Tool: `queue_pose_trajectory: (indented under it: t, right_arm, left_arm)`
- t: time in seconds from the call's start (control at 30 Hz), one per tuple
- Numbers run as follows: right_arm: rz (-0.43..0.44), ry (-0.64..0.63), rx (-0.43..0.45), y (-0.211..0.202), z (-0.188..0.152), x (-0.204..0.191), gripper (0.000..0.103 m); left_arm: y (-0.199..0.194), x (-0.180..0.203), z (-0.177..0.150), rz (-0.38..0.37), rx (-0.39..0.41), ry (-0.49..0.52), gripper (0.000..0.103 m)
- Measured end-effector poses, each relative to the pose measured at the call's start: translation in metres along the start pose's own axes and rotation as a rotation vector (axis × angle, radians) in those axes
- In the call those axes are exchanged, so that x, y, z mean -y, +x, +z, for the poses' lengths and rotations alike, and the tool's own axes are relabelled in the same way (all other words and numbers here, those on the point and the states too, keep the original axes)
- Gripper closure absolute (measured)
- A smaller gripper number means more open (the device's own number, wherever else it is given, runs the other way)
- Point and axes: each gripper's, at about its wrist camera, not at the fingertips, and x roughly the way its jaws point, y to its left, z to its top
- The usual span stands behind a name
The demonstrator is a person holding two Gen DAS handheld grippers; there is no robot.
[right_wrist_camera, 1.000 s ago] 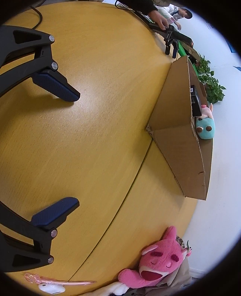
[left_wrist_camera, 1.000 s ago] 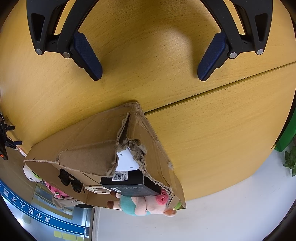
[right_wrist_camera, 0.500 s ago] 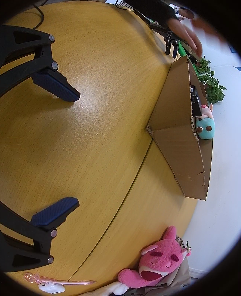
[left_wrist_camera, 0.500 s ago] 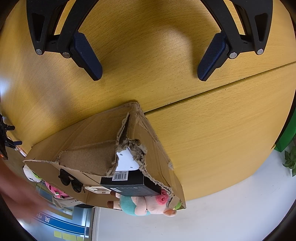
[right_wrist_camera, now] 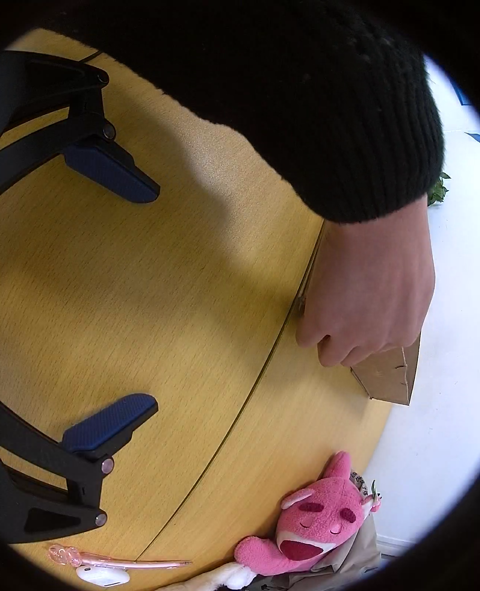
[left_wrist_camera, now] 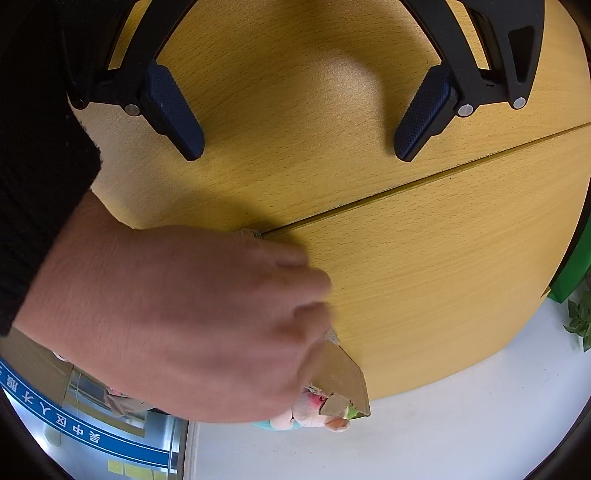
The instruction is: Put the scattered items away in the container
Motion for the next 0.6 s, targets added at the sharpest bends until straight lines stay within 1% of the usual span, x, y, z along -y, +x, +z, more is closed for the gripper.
queue_pose_trajectory:
  t: [0.6]
  right_arm:
    - [0.0,0.002,0.001,0.0015,0.0003,0.0012,0.0]
  left_arm:
    - [-0.0018,-0.0032,-0.0008,-0.003,0.0,0.006,0.0]
